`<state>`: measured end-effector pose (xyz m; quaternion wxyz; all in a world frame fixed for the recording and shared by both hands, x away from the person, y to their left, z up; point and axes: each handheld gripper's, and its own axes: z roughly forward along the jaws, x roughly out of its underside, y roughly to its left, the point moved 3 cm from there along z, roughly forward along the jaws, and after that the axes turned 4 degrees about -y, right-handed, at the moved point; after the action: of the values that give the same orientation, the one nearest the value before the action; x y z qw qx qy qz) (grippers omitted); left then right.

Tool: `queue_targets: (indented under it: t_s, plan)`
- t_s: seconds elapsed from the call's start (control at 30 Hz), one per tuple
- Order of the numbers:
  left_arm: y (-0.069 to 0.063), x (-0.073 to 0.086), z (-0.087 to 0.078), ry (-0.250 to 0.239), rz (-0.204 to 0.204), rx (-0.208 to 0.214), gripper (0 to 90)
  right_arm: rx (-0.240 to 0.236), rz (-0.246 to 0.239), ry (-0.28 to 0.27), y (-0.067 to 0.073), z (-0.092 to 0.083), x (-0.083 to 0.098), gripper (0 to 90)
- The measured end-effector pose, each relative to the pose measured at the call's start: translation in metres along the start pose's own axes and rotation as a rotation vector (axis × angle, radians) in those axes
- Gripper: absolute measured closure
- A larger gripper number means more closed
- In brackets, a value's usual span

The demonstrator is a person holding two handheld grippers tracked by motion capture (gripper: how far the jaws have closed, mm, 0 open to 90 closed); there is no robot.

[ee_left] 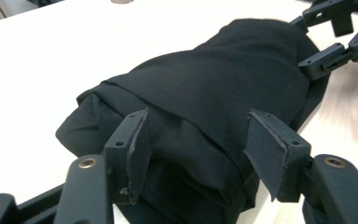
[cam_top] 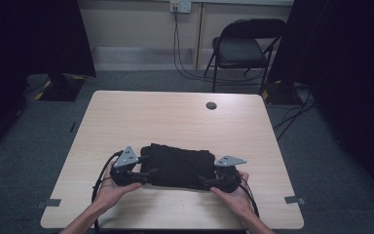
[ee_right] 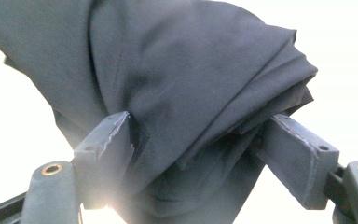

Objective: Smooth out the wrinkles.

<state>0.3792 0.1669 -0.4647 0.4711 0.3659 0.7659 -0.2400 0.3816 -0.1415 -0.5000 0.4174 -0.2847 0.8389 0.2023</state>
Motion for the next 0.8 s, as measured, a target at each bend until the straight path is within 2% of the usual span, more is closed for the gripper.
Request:
queue_targets:
  t_s: [0.1, 0.3, 0.37, 0.43, 0.5, 0.6, 0.7, 0.73, 0.8]
  plan:
    - [0.002, -0.002, -0.003, 0.003, -0.016, 0.002, 39.1, -0.006, 0.022, -0.012, -0.004, -0.007, -0.004, 21.8]
    - [0.014, 0.001, -0.024, -0.015, -0.094, -0.006, 37.7, 0.025, 0.054, -0.090, -0.019, -0.034, -0.014, 21.7]
    - [0.020, 0.004, -0.032, -0.012, -0.096, -0.026, 37.7, 0.042, 0.064, -0.106, -0.027, -0.044, -0.014, 21.7]
    - [0.028, 0.010, -0.039, -0.003, -0.113, -0.065, 37.3, 0.070, 0.077, -0.116, -0.037, -0.054, -0.011, 22.2]
    - [0.040, 0.017, -0.044, 0.025, -0.135, -0.102, 36.9, 0.107, 0.080, -0.102, -0.046, -0.061, -0.005, 22.4]
    - [0.059, 0.034, -0.048, 0.084, -0.171, -0.185, 37.3, 0.164, 0.106, -0.060, -0.067, -0.066, 0.012, 22.6]
    - [0.075, 0.055, -0.045, 0.192, -0.225, -0.218, 36.6, 0.220, 0.139, -0.010, -0.088, -0.068, 0.029, 22.3]
    - [0.078, 0.058, -0.045, 0.204, -0.218, -0.245, 37.1, 0.239, 0.139, 0.011, -0.094, -0.067, 0.033, 22.4]
    - [0.080, 0.061, -0.045, 0.207, -0.217, -0.249, 36.9, 0.268, 0.149, 0.050, -0.103, -0.063, 0.041, 22.5]
